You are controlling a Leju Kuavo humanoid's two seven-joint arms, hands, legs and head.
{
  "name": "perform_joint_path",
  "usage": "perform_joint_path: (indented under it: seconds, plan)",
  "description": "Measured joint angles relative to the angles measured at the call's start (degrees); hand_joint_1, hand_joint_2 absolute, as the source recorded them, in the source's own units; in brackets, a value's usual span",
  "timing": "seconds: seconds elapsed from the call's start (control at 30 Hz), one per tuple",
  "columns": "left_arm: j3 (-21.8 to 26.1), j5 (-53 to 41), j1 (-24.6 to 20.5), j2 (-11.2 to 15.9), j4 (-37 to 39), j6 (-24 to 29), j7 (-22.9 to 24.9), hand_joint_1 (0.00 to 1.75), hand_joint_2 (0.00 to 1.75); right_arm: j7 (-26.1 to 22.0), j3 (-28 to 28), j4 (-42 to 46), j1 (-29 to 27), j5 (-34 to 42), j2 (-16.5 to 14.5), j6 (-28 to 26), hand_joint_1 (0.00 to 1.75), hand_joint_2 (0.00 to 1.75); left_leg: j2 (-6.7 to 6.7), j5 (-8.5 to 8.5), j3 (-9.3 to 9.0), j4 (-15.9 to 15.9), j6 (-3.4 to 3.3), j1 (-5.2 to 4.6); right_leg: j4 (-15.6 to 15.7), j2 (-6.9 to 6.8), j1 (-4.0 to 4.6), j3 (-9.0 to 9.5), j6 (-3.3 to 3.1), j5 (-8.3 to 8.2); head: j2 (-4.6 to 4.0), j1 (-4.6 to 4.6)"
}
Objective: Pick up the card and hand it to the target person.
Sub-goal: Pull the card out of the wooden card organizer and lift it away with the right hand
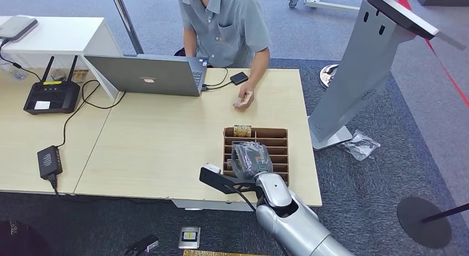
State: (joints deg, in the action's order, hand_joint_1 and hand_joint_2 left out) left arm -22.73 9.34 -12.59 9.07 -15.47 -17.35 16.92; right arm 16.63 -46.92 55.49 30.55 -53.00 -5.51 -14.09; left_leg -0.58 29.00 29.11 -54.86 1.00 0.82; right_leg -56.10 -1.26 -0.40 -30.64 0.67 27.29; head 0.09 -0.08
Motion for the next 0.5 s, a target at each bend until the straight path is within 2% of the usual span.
perform_joint_path:
  seconds: [0.33, 0.5]
  plan:
    - [0.00, 0.17, 0.09, 0.02, 0.00, 0.00, -0.02, 0.00, 0.00, -0.09, -0.40, 0.04, 0.00, -0.40, -0.01, -0.22, 1.72, 1.75, 0.00, 0.00, -0.06, 0.00, 0.00, 0.00, 0.00, 0.00, 0.00, 0.05, 0.00, 0.00, 0.00, -0.01]
    - [0.00, 0.40, 0.38, 0.02, 0.00, 0.03, -0.28, 0.00, 0.00, -0.55, -0.50, 0.55, -0.05, -0.52, 0.09, -1.09, 1.75, 1.75, -0.01, 0.00, -0.07, 0.00, 0.00, 0.00, 0.00, 0.00, 0.00, 0.05, 0.00, 0.00, 0.00, -0.01]
